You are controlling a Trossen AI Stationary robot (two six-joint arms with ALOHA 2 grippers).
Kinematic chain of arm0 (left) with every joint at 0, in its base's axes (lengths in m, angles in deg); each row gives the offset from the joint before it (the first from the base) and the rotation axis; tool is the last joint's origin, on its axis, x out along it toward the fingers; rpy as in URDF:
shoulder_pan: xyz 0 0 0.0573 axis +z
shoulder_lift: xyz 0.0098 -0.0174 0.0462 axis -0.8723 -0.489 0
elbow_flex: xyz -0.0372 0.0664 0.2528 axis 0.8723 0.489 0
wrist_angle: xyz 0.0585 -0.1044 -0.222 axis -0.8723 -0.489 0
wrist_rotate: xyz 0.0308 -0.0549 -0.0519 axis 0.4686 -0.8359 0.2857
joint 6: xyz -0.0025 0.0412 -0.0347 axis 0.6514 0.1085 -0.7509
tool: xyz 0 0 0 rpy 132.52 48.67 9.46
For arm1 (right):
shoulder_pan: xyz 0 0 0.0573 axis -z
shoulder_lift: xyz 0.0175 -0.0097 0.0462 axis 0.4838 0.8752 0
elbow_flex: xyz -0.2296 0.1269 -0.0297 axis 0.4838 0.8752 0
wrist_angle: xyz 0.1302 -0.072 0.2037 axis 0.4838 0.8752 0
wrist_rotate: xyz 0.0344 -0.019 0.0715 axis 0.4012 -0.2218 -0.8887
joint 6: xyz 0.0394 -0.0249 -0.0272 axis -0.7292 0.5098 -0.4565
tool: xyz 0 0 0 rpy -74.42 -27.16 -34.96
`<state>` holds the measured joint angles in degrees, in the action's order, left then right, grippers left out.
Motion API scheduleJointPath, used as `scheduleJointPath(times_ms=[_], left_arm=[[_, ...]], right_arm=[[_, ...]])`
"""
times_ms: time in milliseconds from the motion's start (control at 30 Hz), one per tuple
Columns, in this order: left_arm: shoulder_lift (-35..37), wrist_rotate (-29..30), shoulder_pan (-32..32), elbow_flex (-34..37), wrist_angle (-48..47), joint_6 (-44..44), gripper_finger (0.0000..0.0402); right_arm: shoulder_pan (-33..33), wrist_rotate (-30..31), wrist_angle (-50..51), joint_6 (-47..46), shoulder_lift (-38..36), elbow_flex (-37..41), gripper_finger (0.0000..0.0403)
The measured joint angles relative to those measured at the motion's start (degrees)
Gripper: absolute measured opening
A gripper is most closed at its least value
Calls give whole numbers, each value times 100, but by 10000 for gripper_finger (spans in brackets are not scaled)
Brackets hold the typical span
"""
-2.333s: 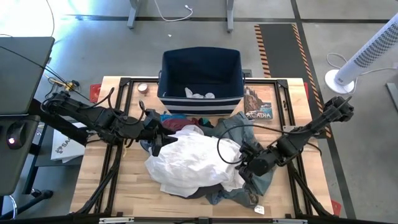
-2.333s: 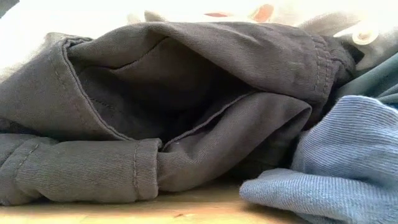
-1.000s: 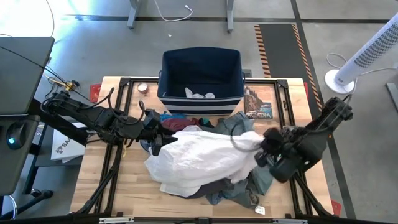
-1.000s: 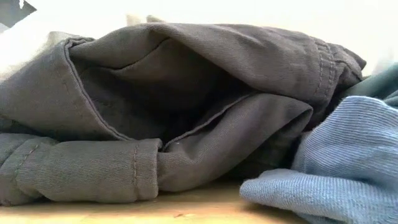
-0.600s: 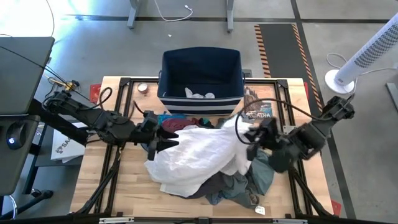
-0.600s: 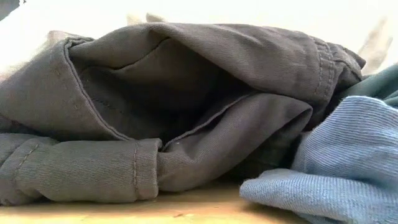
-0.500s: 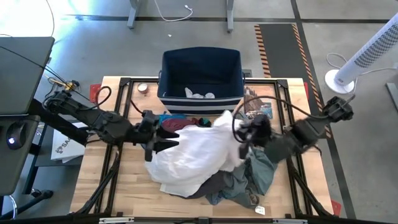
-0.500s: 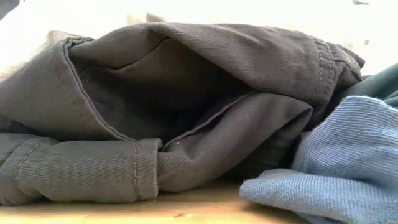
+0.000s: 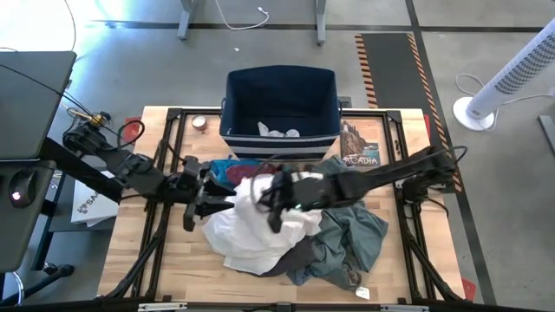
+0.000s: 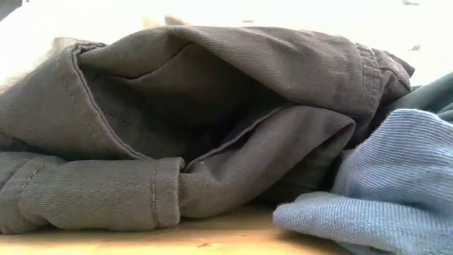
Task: Sort clothes
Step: Put the white polo into the blue laundry bin
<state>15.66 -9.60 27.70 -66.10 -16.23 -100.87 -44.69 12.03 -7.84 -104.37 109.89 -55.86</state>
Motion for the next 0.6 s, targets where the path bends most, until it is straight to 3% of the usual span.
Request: scheduleJointPath(times_ms=[200,333,467,600], left_arm=[[279,578,-346,0,-525,-116,184],[322,658,-445,0,-832,-326,184],[300,665,-460,0,-1149,-642,184],[288,644,-460,0,-1660,-1149,184]], right_arm=[[125,-1080,-155,-529,1021,0,1],[110,-1562,-239,-1056,1463,0,11],[114,-1764,-289,-1329,1589,0,27],[75,-1790,-274,-881,1538,0,53]])
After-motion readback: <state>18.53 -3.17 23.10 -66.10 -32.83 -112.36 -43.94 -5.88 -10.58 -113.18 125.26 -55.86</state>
